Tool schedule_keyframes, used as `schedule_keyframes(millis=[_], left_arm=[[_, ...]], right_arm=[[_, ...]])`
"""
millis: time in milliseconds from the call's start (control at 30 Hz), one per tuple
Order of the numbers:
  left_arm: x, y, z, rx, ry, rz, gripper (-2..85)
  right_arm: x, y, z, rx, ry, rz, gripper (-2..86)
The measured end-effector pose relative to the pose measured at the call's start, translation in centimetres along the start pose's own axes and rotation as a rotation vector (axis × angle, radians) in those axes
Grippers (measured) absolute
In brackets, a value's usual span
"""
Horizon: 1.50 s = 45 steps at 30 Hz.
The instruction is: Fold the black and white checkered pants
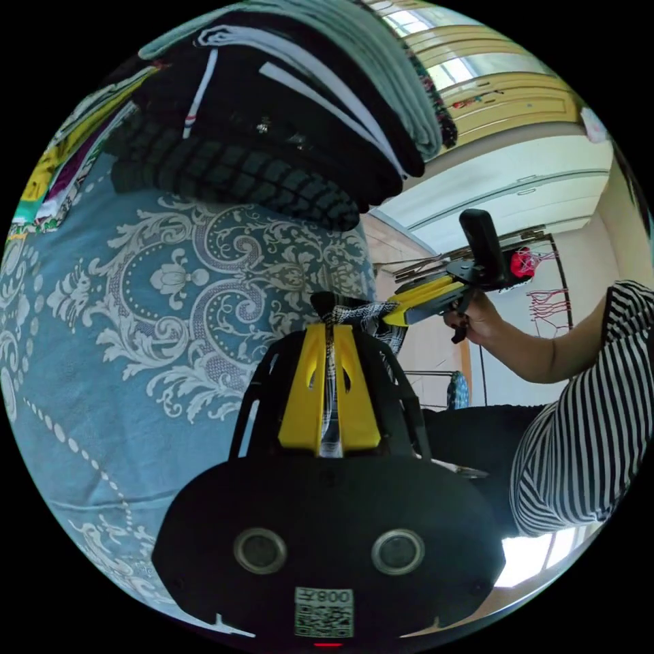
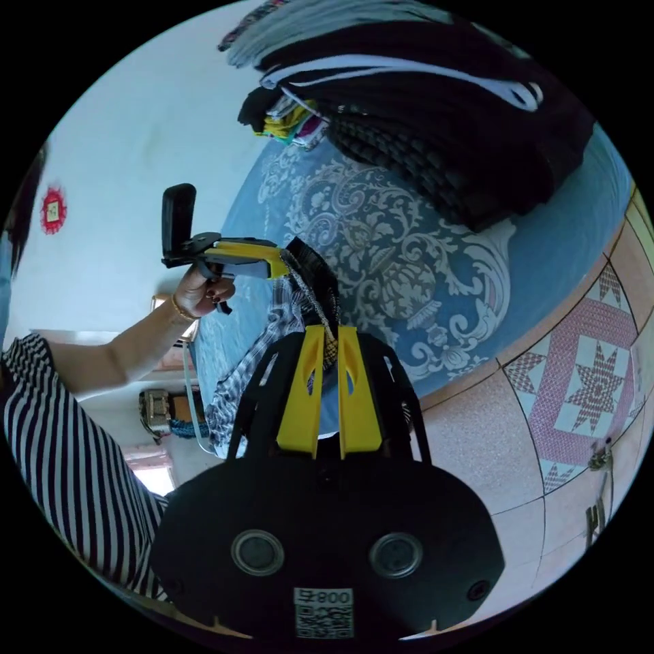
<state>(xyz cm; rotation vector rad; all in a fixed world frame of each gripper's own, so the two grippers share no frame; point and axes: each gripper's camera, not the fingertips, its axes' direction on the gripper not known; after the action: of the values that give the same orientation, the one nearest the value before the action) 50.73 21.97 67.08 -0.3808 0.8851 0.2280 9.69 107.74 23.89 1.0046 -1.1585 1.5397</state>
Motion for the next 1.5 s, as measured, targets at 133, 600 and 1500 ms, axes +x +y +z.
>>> schedule_keyframes(millis=[133,600,1500], left_arm=[[0.7,2.0,-2.1,0.034,0.027,0.054,2.3],[6.4,19.9,-10.9,-0.010,0.083,-0.051,2.2],[21.8,50.3,-17.8,0.116,-0.051,-0.612,2.0]], right_arm=[[-3.6,0.6,-1.5,-0.042,-0.042,-0.135,2.9],[-16.3,2.8,10.7,-0.469,-0.359,-0.467,2.8],[-22.1,8.9,42.4,-1.029,-0.285,-0.772,4.8]])
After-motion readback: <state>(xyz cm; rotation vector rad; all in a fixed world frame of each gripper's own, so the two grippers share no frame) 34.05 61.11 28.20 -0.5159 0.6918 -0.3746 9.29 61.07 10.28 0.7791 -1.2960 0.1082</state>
